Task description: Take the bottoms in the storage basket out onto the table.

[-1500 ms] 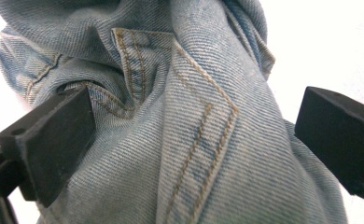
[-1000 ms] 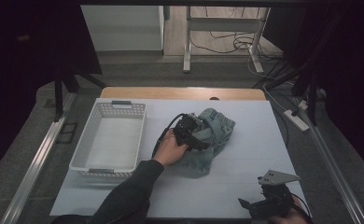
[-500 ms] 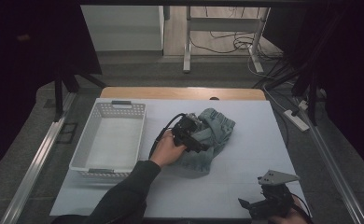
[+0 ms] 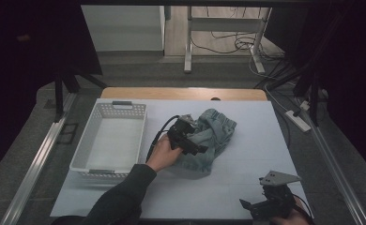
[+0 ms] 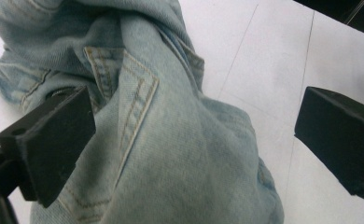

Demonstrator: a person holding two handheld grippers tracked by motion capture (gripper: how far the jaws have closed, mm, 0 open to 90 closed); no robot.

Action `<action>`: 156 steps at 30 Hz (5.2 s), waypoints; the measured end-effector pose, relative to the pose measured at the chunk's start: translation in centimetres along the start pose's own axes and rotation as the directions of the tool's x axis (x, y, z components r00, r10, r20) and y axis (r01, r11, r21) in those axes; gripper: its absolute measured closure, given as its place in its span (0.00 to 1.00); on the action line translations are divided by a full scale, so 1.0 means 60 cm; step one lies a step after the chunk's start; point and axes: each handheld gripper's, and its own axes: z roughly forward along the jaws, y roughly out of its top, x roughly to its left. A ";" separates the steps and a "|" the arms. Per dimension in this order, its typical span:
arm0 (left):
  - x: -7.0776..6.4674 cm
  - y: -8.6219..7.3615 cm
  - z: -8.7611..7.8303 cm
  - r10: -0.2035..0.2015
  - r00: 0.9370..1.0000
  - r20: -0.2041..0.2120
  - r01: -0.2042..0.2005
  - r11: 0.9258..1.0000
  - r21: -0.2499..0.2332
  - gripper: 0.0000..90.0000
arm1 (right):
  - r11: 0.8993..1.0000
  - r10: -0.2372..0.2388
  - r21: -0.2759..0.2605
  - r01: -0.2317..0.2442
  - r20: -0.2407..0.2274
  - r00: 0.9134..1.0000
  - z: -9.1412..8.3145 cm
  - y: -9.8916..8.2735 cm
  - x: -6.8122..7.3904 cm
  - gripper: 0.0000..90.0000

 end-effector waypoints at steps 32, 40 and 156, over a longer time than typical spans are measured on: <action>-0.015 -0.015 -0.023 0.014 0.999 0.039 -0.014 1.000 0.019 0.00 | 1.000 0.000 -0.009 0.000 0.000 1.000 -0.001 0.000 0.000 0.00; -0.016 -0.017 -0.033 0.016 0.999 0.046 -0.016 1.000 0.006 0.00 | 1.000 0.001 -0.011 -0.001 0.001 1.000 -0.002 0.000 0.000 0.00; -0.068 -0.142 -0.189 -0.091 0.995 0.037 0.092 0.994 -0.053 0.00 | 1.000 -0.003 -0.014 0.003 0.002 1.000 -0.003 0.000 0.001 0.00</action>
